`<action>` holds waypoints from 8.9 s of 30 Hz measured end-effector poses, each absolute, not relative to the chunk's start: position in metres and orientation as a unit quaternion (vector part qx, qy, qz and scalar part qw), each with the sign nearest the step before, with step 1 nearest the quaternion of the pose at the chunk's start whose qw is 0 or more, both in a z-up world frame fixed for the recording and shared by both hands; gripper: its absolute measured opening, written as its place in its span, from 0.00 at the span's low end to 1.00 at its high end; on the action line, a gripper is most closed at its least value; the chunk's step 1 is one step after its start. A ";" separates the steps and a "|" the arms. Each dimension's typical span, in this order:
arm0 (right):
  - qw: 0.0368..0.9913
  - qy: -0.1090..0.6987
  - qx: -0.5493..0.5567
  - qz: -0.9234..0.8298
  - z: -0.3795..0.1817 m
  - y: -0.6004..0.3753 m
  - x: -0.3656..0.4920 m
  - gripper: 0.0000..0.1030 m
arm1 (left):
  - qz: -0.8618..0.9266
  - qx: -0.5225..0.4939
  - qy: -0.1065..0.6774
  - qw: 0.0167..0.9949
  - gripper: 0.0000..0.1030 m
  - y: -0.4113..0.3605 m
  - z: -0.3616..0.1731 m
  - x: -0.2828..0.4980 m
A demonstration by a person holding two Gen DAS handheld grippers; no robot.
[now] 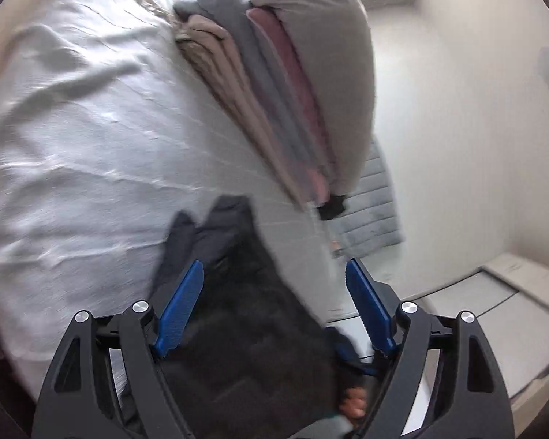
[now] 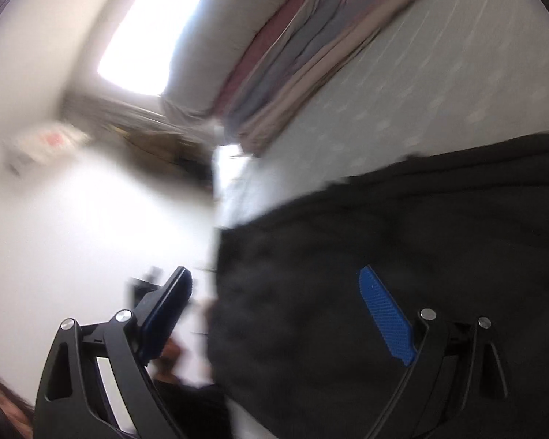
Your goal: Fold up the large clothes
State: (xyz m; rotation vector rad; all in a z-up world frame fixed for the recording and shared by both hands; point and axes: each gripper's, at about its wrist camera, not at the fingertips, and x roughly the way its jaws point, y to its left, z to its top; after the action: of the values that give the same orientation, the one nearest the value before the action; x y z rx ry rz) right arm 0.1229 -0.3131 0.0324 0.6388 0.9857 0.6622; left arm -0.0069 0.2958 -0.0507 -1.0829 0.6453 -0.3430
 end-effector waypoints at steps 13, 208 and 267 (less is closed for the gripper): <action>0.822 0.467 0.267 0.185 0.010 -0.392 0.038 0.87 | -0.118 -0.607 0.309 0.723 0.83 0.286 -0.126 -0.148; 0.774 0.378 0.303 0.407 0.049 -0.278 0.127 0.88 | -0.218 -0.273 0.315 0.882 0.37 0.134 0.026 -0.005; 0.960 0.251 0.085 0.092 0.047 -0.207 -0.039 0.94 | -0.065 -0.057 0.344 0.935 0.84 0.005 0.055 -0.093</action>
State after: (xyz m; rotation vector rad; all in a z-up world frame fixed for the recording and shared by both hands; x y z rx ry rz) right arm -0.0387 -0.2066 0.0472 0.1718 0.5092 0.1867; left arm -0.0927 0.0046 0.0548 -0.1164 0.7034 -0.1330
